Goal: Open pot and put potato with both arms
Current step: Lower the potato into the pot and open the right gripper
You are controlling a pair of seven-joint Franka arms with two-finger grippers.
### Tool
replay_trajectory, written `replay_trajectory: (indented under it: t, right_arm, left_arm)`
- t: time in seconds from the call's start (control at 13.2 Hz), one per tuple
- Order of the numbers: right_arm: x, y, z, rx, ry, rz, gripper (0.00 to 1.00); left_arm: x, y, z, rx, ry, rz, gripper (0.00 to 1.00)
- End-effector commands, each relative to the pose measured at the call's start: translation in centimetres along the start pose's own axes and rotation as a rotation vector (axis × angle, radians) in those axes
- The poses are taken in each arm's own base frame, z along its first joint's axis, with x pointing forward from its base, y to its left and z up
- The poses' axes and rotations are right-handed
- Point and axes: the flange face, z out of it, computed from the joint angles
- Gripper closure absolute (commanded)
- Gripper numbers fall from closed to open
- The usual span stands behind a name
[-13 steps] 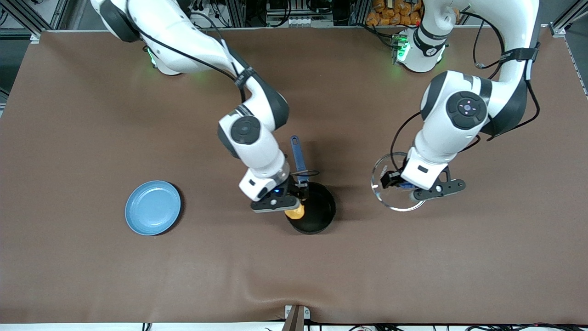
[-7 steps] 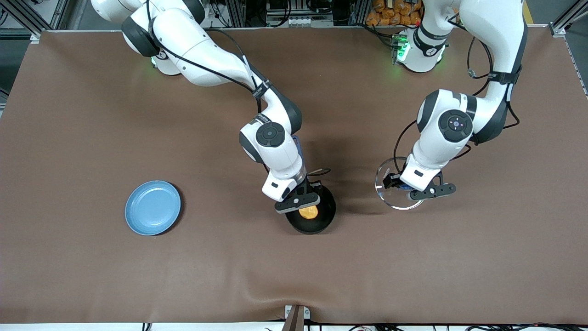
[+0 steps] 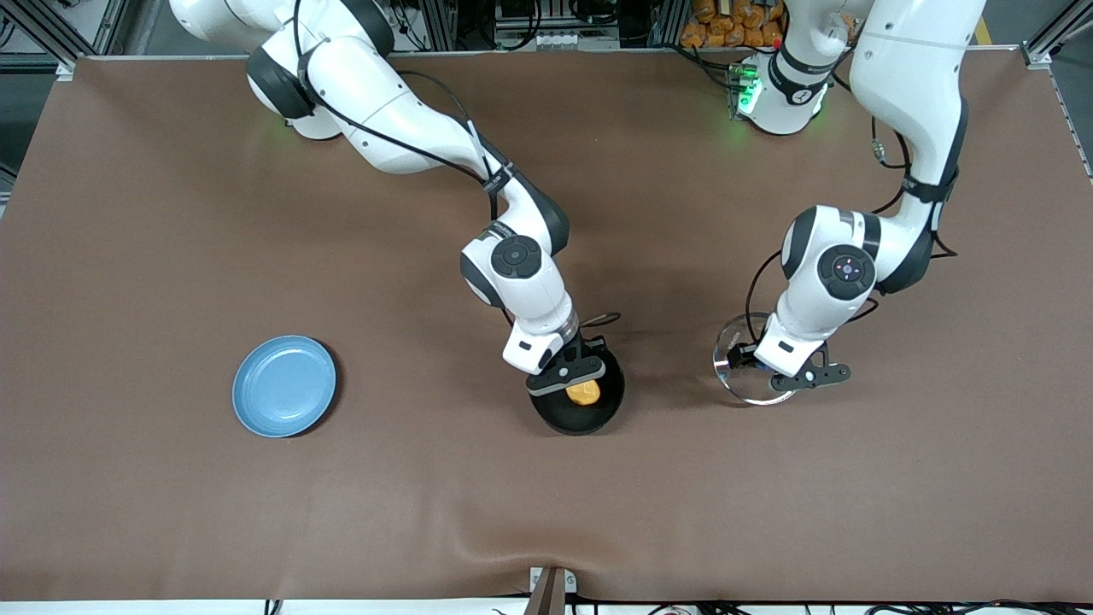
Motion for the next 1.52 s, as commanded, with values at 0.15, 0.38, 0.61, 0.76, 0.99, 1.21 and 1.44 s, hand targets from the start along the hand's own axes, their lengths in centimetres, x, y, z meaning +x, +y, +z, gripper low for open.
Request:
replay_trajectory:
  t: [0.15, 0.38, 0.61, 0.76, 0.99, 1.21, 1.44]
  right_arm:
    - [-0.2, -0.7, 1.2, -0.013, 0.023, -0.018, 1.00]
    - [0.2, -0.1, 1.0, -0.026, 0.031, -0.018, 0.50]
    - [1.5, 0.6, -0.5, -0.049, 0.059, -0.038, 0.32]
    - [2.9, 1.0, -2.5, -0.052, 0.087, -0.049, 0.20]
    - [3.9, 0.4, -5.3, -0.048, 0.078, -0.033, 0.18]
    - [5.3, 0.7, -11.2, -0.117, -0.018, -0.012, 0.00]
    - [7.0, 3.8, -17.1, -0.193, -0.112, 0.048, 0.00]
  left_arm:
    - [0.9, -2.2, 1.2, 0.013, 0.009, 0.050, 1.00]
    - [0.9, -2.3, 2.0, 0.012, 0.016, 0.054, 0.93]
    - [0.8, -2.3, 2.6, 0.016, 0.010, 0.057, 0.72]
    - [1.1, -2.8, 2.6, 0.034, 0.018, 0.082, 0.09]
    - [1.2, -3.1, 2.5, 0.035, 0.020, 0.079, 0.00]
    - [1.6, -2.7, -0.6, 0.032, 0.032, 0.071, 0.00]
    - [2.3, -2.8, -7.9, 0.033, 0.037, 0.059, 0.00]
